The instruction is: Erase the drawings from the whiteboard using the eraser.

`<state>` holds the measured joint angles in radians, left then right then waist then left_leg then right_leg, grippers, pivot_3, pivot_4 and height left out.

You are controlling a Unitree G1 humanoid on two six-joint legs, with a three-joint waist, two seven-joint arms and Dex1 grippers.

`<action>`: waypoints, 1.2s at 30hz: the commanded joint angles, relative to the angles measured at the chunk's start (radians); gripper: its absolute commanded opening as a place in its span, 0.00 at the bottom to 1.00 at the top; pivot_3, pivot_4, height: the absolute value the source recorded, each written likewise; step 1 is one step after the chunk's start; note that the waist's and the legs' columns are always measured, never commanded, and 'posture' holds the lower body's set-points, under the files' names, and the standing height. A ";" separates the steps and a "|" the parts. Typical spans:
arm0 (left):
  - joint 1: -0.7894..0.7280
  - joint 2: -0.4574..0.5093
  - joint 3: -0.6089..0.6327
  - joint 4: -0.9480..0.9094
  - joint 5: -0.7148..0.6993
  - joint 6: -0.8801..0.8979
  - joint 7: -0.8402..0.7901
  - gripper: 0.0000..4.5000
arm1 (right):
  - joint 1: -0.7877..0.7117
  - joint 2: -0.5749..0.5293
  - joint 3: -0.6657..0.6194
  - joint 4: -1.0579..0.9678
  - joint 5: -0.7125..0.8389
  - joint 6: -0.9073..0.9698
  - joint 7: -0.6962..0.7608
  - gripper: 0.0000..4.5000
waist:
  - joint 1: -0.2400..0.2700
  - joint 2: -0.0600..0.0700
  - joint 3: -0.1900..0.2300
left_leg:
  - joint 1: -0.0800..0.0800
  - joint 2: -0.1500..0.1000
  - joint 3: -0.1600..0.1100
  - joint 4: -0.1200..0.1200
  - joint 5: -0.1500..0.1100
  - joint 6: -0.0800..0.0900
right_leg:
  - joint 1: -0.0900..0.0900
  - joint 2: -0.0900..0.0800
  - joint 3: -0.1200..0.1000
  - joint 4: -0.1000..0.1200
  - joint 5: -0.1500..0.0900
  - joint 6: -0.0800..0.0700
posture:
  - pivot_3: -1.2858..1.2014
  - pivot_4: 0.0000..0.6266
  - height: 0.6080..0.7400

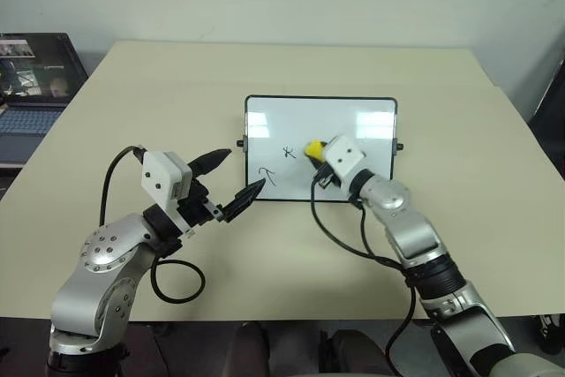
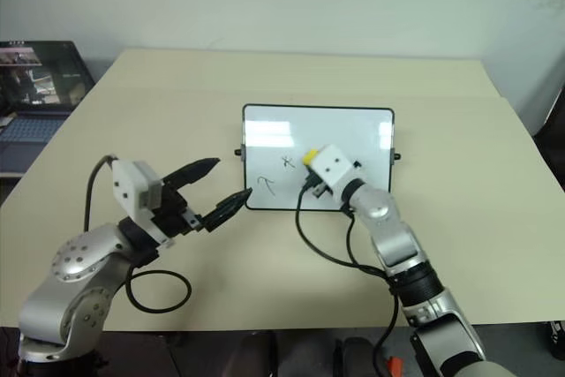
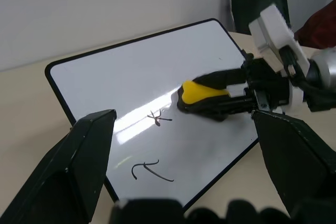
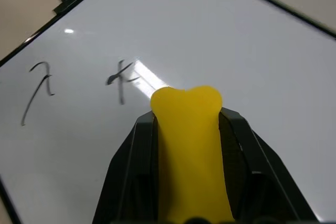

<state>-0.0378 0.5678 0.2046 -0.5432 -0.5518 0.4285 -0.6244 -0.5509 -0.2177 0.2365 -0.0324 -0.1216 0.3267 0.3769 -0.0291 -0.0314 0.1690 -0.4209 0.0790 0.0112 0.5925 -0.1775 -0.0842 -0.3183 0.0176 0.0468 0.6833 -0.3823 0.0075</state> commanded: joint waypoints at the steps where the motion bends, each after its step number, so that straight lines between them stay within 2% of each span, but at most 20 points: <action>1: 0.007 0.003 0.024 -0.018 -0.017 -0.013 -0.004 1.00 | -0.063 -0.012 -0.072 -0.118 0.037 0.045 0.007 0.27 | 0.000 0.000 0.000 | 0.000 0.000 0.000 0.000 0.000 0.000 | 0.000 0.000 0.000 -0.001 0.000 0.000 | 0.52 0.24 1.00; 7: 0.003 -0.002 0.008 -0.016 -0.015 -0.012 -0.006 1.00 | -0.123 -0.036 -0.094 0.062 0.000 -0.066 -0.048 0.27 | -0.002 0.000 0.000 | 0.000 0.000 0.001 -0.001 0.000 0.000 | 0.000 0.000 0.000 -0.003 0.000 0.000 | 0.52 0.24 1.00; 13: -0.006 -0.002 0.001 -0.017 -0.014 -0.011 -0.007 1.00 | -0.093 -0.031 -0.068 0.228 -0.041 -0.175 -0.092 0.27 | -0.002 0.000 0.001 | 0.000 0.000 0.002 -0.001 0.000 0.000 | 0.000 0.000 0.001 -0.002 0.000 0.000 | 0.52 0.24 1.00; 22: -0.020 -0.003 -0.001 -0.017 -0.016 -0.008 -0.003 1.00 | 0.059 -0.013 0.030 0.213 -0.056 -0.180 -0.042 0.27 | -0.004 -0.002 -0.001 | 0.004 0.000 0.001 0.000 0.000 0.000 | 0.003 0.000 0.001 -0.001 0.000 0.000 | 0.52 0.24 1.00; 28: -0.027 -0.002 -0.003 -0.010 -0.013 -0.009 -0.007 1.00 | 0.071 -0.031 0.097 0.195 -0.102 -0.166 0.010 0.27 | -0.007 -0.002 -0.001 | 0.006 0.000 0.000 0.000 0.001 0.001 | 0.004 0.000 0.001 0.001 0.000 0.001 | 0.52 0.24 1.00; 33: -0.029 -0.004 -0.005 -0.008 -0.010 -0.011 -0.007 1.00 | 0.068 -0.040 0.084 0.138 -0.096 -0.140 0.040 0.27 | -0.005 -0.002 -0.001 | 0.006 0.000 0.000 0.000 0.001 0.001 | 0.004 0.000 0.000 0.001 0.000 0.001 | 0.52 0.24 1.00; 36: -0.023 -0.004 -0.004 -0.008 -0.008 -0.014 -0.007 1.00 | 0.056 -0.056 0.037 0.021 -0.066 -0.094 0.061 0.27 | -0.003 -0.002 0.000 | 0.005 0.000 0.000 0.000 0.001 0.001 | 0.004 0.000 0.000 0.000 0.000 0.001 | 0.52 0.24 1.00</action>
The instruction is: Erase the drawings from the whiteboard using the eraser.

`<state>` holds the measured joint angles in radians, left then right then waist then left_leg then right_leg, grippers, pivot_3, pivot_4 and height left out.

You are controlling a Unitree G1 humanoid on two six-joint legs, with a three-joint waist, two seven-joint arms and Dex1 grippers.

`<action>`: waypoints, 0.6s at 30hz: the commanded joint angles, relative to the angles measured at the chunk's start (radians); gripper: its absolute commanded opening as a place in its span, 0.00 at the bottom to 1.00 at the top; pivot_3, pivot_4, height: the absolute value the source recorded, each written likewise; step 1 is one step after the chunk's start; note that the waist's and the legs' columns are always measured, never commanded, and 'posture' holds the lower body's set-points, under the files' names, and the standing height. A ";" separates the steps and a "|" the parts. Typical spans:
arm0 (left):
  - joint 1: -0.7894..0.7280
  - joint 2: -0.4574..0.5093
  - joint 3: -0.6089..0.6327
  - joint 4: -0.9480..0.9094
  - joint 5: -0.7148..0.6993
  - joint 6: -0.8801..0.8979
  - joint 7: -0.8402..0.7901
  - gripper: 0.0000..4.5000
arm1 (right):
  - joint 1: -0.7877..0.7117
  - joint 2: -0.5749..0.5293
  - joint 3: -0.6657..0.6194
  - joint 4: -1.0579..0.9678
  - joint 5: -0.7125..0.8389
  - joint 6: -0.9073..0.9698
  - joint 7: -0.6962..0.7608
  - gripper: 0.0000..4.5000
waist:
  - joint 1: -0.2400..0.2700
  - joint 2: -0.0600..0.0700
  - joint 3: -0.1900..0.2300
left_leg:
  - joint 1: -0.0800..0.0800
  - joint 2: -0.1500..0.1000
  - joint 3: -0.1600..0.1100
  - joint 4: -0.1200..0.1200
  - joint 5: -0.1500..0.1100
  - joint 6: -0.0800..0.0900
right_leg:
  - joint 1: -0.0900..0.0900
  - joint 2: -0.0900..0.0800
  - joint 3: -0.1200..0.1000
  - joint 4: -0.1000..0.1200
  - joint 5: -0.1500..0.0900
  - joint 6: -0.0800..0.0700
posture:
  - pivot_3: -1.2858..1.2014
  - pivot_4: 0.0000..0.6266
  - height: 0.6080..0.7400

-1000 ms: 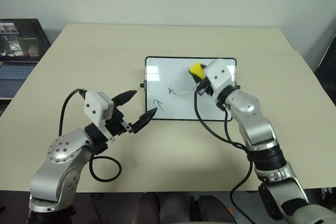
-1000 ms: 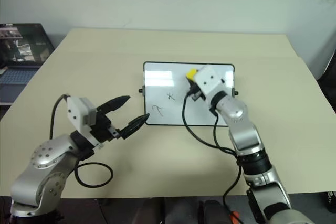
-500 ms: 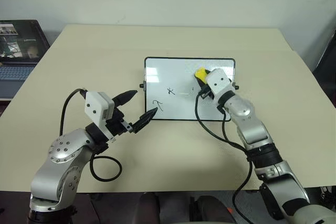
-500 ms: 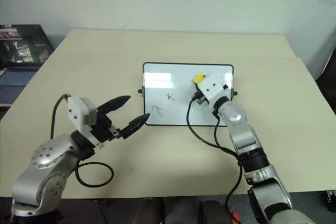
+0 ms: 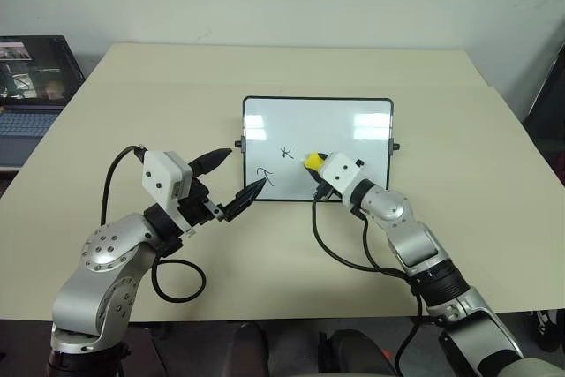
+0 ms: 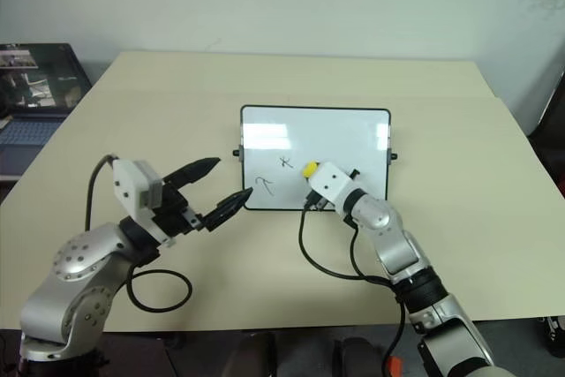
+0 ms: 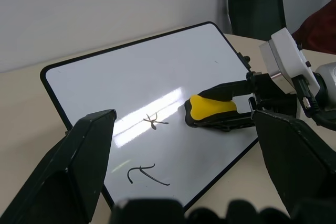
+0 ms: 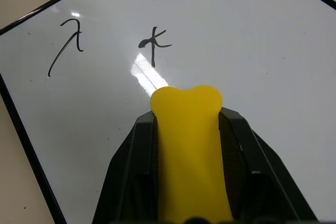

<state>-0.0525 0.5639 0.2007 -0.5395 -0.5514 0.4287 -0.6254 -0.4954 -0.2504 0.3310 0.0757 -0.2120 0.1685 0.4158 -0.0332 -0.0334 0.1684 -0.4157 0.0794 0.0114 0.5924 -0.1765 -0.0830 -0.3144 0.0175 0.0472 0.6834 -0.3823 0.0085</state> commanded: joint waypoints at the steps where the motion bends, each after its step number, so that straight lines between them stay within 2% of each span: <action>1: -0.004 -0.001 0.003 -0.014 -0.009 -0.015 -0.005 1.00 | -0.005 -0.033 -0.083 -0.143 0.041 0.091 0.032 0.27 | 0.002 0.000 0.001 | -0.001 0.000 0.000 0.000 0.000 0.000 | -0.001 0.000 0.000 0.000 0.000 0.000 | 0.52 0.24 1.00; 5: 0.012 -0.004 0.011 -0.009 -0.004 -0.022 -0.002 1.00 | -0.051 -0.067 -0.202 -0.279 0.101 0.193 0.035 0.27 | 0.007 0.001 0.003 | -0.006 0.000 0.000 0.000 0.000 0.000 | -0.004 0.000 -0.001 -0.002 0.001 -0.002 | 0.52 0.24 1.00; 9: 0.012 -0.012 0.016 -0.004 -0.003 -0.027 0.011 1.00 | -0.048 -0.076 -0.242 -0.322 0.133 0.249 0.038 0.27 | 0.005 0.000 0.003 | -0.007 0.000 0.000 -0.001 0.000 -0.001 | -0.004 0.000 -0.001 -0.003 0.000 -0.002 | 0.52 0.24 1.00; 14: 0.037 -0.031 0.047 -0.004 0.011 -0.042 0.045 1.00 | 0.047 -0.053 -0.311 -0.425 0.210 0.308 0.013 0.27 | 0.004 0.000 0.003 | -0.007 -0.001 0.001 -0.001 -0.001 -0.001 | -0.004 0.000 0.000 -0.004 0.000 -0.002 | 0.52 0.24 1.00; 18: 0.068 -0.072 0.100 0.029 0.046 -0.093 0.112 1.00 | 0.207 -0.034 -0.382 -0.542 0.238 0.301 -0.038 0.27 | 0.006 0.000 0.003 | -0.007 -0.001 0.000 -0.001 -0.001 -0.001 | -0.004 -0.001 0.000 -0.004 0.000 -0.001 | 0.52 0.24 1.00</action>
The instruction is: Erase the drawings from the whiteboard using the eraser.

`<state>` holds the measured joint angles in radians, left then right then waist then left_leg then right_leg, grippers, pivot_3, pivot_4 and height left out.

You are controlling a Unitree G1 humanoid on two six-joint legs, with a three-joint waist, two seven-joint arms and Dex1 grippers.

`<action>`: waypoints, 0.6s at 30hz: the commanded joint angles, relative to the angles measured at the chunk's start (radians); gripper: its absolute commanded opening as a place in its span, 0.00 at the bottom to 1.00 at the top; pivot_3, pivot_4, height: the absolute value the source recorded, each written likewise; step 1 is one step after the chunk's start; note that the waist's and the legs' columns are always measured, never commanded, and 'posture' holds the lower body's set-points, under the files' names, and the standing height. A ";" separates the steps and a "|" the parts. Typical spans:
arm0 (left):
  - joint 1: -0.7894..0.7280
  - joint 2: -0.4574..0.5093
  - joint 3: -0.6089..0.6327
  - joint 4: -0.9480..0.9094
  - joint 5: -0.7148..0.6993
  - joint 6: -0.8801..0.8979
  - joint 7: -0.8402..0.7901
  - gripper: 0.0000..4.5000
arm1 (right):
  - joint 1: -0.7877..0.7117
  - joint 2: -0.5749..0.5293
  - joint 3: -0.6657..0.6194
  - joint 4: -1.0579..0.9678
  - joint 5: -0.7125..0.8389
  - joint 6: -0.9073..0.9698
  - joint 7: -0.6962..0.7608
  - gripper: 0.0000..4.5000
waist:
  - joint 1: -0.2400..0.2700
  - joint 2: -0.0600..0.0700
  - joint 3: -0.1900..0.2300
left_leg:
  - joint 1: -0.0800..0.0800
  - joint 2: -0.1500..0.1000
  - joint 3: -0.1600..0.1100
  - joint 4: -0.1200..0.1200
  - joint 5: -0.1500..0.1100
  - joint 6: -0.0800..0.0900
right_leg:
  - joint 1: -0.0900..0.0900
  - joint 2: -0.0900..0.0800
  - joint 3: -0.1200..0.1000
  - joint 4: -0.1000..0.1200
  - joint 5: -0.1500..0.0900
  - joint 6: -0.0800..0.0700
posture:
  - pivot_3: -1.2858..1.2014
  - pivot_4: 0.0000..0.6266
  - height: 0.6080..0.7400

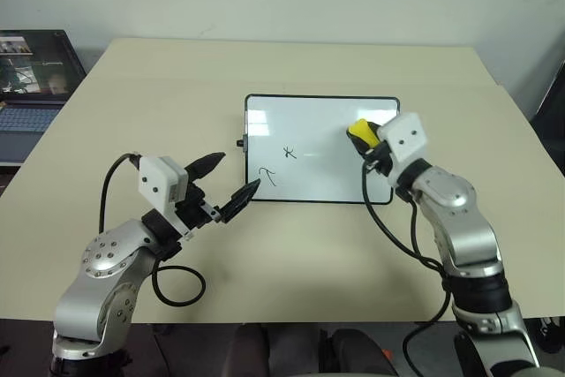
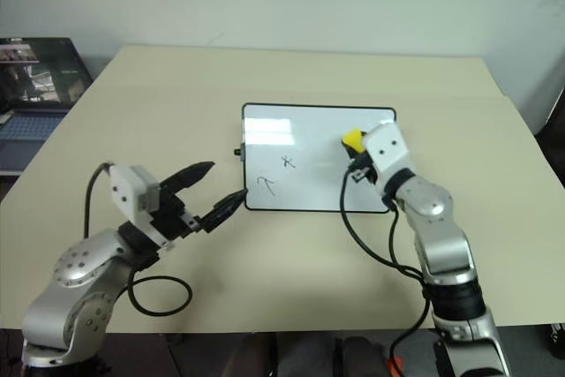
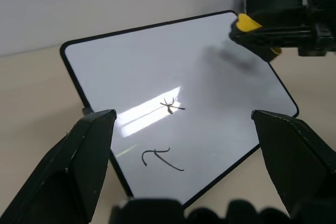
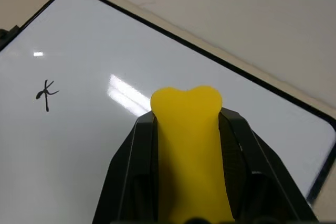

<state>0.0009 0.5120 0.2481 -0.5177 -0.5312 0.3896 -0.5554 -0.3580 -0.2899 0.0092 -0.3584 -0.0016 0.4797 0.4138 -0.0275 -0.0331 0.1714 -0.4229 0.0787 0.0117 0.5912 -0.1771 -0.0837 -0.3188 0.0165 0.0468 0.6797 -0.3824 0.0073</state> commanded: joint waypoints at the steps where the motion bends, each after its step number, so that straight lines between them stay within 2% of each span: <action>1: 0.022 -0.031 0.060 0.018 0.034 -0.066 0.053 1.00 | 0.113 0.010 -0.066 -0.131 0.029 -0.016 -0.047 0.27 | 0.000 0.000 0.000 | 0.000 0.000 0.000 0.000 0.000 0.000 | 0.000 0.000 0.000 0.000 0.000 0.000 | 0.52 0.24 1.00; 5: 0.052 -0.089 0.043 0.055 0.070 -0.107 0.097 1.00 | 0.320 0.019 -0.045 -0.190 0.027 -0.047 -0.067 0.27 | 0.000 0.000 0.000 | 0.000 0.000 0.000 0.000 0.000 0.000 | 0.000 0.000 0.000 0.000 0.000 0.000 | 0.52 0.24 1.00; 8: 0.062 -0.111 0.002 0.060 0.098 -0.129 0.094 1.00 | 0.405 0.034 -0.027 -0.210 0.024 -0.099 -0.084 0.27 | -0.003 0.000 0.000 | 0.000 -0.001 0.000 0.000 0.000 0.000 | 0.000 0.000 0.000 0.001 -0.001 0.001 | 0.52 0.24 1.00; 13: 0.076 -0.126 0.002 0.068 0.103 -0.152 0.097 1.00 | 0.503 0.049 0.024 -0.239 0.014 -0.198 -0.099 0.27 | -0.005 0.000 0.000 | 0.002 0.000 -0.001 0.000 0.000 0.000 | 0.000 0.001 -0.001 0.002 -0.002 0.003 | 0.52 0.24 1.00; 18: 0.123 -0.154 -0.001 0.058 0.122 -0.179 0.127 1.00 | 0.527 0.059 0.027 -0.238 0.013 -0.243 -0.122 0.27 | -0.005 0.000 0.000 | 0.002 -0.001 0.000 0.000 0.000 0.000 | 0.000 0.000 0.001 0.001 -0.002 0.003 | 0.52 0.24 1.00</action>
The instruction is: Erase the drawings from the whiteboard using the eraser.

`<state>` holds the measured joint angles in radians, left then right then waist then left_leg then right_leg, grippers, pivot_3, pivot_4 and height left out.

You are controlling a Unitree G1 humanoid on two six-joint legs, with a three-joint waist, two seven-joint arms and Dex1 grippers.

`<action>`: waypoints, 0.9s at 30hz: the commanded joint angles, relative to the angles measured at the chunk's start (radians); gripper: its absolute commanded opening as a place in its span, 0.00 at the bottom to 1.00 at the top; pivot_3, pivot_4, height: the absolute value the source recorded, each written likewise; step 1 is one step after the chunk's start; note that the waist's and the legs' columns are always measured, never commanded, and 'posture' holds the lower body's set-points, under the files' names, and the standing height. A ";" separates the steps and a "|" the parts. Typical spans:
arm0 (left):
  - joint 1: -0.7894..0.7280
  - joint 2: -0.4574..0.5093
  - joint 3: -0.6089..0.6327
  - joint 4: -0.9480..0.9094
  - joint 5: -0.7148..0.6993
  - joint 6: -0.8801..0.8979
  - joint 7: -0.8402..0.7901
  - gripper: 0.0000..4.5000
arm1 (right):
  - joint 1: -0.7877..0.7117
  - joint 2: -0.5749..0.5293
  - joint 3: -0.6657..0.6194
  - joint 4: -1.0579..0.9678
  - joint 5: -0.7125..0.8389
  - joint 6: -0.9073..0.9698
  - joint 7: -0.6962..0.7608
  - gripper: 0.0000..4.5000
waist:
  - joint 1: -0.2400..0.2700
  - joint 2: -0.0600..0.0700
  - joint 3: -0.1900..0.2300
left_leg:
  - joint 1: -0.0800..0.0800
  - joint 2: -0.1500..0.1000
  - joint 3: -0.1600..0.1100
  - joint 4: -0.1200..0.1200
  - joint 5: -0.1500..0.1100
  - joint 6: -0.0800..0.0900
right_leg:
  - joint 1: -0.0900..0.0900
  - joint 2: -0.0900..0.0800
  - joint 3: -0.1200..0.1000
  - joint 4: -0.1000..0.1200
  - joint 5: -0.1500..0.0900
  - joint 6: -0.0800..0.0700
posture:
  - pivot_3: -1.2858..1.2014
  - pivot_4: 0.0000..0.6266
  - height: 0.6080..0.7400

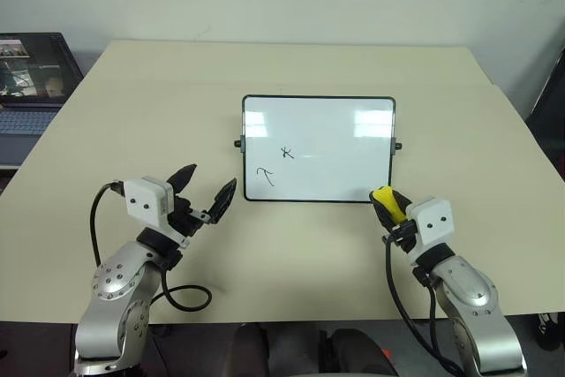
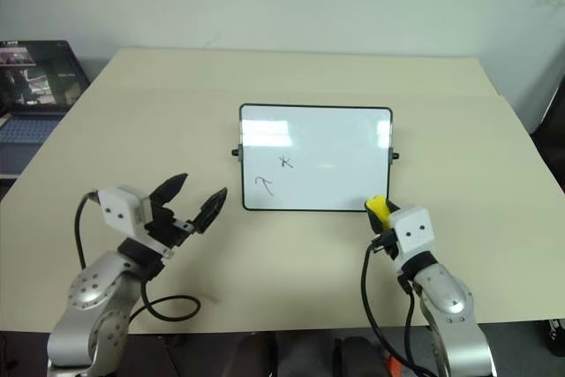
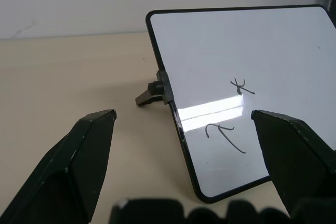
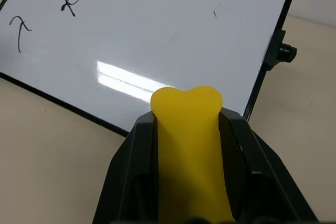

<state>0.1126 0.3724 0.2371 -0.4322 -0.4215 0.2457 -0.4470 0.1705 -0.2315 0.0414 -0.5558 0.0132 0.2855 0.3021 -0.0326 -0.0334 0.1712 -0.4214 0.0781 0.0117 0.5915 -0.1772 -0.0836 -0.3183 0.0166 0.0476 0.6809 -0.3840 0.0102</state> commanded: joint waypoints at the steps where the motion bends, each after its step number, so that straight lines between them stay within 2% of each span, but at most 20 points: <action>1: 0.019 -0.017 0.004 -0.031 0.017 -0.040 0.018 1.00 | -0.004 -0.004 -0.003 -0.040 -0.001 -0.061 -0.007 0.27 | 0.001 0.000 0.000 | 0.000 0.000 0.000 0.000 0.000 0.000 | 0.000 0.000 0.000 0.000 0.000 0.000 | 0.52 0.24 1.00; 10: -0.008 0.009 -0.004 -0.029 0.030 -0.054 0.001 1.00 | -0.191 -0.046 0.063 0.020 -0.005 0.022 0.046 0.27 | 0.002 -0.001 0.000 | 0.001 0.000 -0.001 0.000 0.000 0.000 | 0.000 0.001 -0.001 0.001 0.000 -0.001 | 0.52 0.24 1.00; 19: 0.026 0.037 -0.028 -0.157 -0.052 0.052 -0.026 1.00 | -0.533 -0.041 0.149 0.145 -0.004 0.111 0.104 0.27 | 0.002 -0.001 0.000 | 0.000 0.000 0.000 0.000 0.000 0.000 | 0.000 0.001 -0.001 0.000 0.002 -0.003 | 0.52 0.24 1.00; 23: 0.052 0.096 -0.024 -0.188 -0.096 0.118 -0.073 1.00 | -0.626 -0.033 0.194 0.205 -0.021 0.098 0.121 0.27 | 0.001 -0.001 0.000 | 0.000 0.000 0.000 0.000 0.000 0.000 | 0.000 0.001 -0.001 0.000 0.002 -0.003 | 0.52 0.24 1.00; 27: 0.022 0.158 0.030 -0.184 -0.171 0.177 -0.100 1.00 | -0.723 -0.025 0.237 0.291 -0.052 0.065 0.139 0.27 | 0.001 0.000 0.000 | 0.000 0.000 -0.001 0.000 0.000 0.000 | 0.000 0.001 -0.001 0.001 0.002 -0.003 | 0.52 0.24 1.00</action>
<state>0.1544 0.5060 0.2285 -0.5772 -0.5546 0.4118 -0.5333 -0.5169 -0.2620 0.2673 -0.2693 -0.0221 0.3883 0.4347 -0.0317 -0.0338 0.1715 -0.4211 0.0786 0.0109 0.5919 -0.1771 -0.0836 -0.3181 0.0172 0.0463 0.6818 -0.3823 0.0072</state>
